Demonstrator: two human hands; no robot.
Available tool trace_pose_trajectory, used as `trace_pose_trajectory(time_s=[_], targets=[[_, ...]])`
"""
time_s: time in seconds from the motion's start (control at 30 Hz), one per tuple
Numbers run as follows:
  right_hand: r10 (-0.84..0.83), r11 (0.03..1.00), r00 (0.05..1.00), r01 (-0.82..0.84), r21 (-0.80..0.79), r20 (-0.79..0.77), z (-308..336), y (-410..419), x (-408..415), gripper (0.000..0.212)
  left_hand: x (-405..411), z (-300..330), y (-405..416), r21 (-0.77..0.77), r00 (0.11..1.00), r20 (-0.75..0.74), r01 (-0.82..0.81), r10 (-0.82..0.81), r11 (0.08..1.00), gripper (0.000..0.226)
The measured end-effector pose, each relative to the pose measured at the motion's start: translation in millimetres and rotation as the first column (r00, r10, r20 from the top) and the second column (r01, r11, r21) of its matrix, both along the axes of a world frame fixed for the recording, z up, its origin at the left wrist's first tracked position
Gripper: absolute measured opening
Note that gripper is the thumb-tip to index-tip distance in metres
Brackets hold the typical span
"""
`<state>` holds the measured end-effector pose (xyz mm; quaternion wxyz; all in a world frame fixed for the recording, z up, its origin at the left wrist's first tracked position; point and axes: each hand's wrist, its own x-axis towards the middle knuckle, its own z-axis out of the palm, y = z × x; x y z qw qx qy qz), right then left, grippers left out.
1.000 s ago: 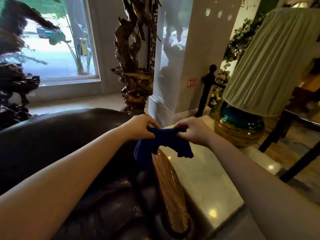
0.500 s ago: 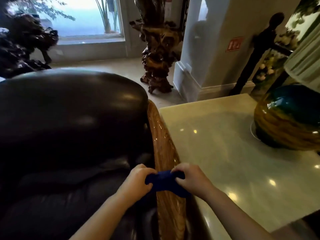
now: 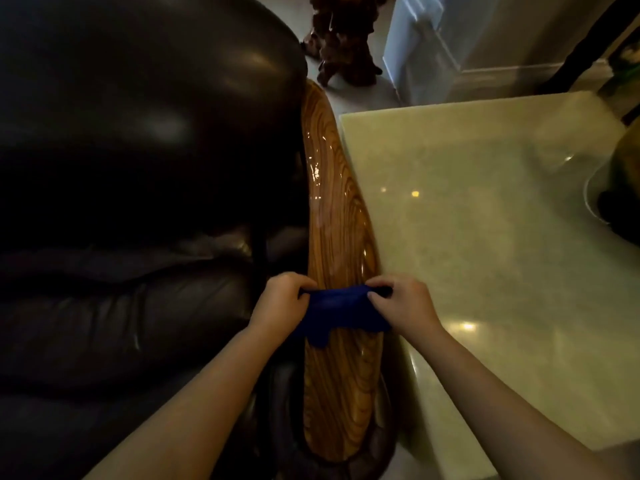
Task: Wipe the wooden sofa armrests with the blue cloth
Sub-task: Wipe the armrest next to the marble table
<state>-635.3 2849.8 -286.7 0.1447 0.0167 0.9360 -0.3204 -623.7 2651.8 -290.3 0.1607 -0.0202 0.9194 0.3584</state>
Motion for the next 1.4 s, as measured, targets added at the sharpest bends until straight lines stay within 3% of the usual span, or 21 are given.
trace_pose_trajectory(time_s=[0.13, 0.5, 0.77, 0.9, 1.0, 1.07, 1.3, 1.4], targets=[[-0.069, 0.998, 0.996, 0.069, 0.008, -0.053, -11, -3, -13, 0.025, -9, -17, 1, 0.072, 0.993, 0.002, -0.118, 0.118, 0.99, 0.042], [-0.145, 0.988, 0.98, 0.137, -0.069, -0.138, -28, -4, -22, 0.017, -17, -24, 1, 0.271, 0.965, -0.02, -0.247, 0.262, 0.93, 0.062], [-0.237, 0.969, 0.932, 0.206, -0.136, -0.276, -26, -5, -30, 0.008, -24, -28, 9, 0.366, 0.909, -0.144, -0.319, 0.392, 0.874, 0.064], [-0.222, 0.959, 0.859, 0.277, 0.054, -0.461, -32, -17, -15, 0.045, -11, -41, 22, 0.216, 0.901, -0.338, -0.207, 0.272, 0.954, 0.066], [-0.057, 0.965, 0.903, 0.159, 0.21, -0.425, -43, -30, 6, 0.057, 1, -57, 34, -0.067, 0.928, -0.369, -0.084, 0.053, 0.994, 0.064], [0.012, 0.958, 0.937, 0.089, 0.271, -0.349, -57, -33, 11, 0.057, 3, -66, 39, -0.172, 0.946, -0.324, -0.065, 0.006, 0.983, 0.061], [0.007, 0.979, 0.96, 0.05, 0.196, -0.281, -83, -30, 3, 0.06, -10, -85, 45, -0.289, 0.954, -0.298, -0.13, 0.039, 0.948, 0.059], [0.039, 0.973, 0.963, 0.025, 0.231, -0.268, -78, -26, -7, 0.063, -16, -80, 45, -0.229, 0.949, -0.311, -0.123, 0.047, 0.966, 0.061]])
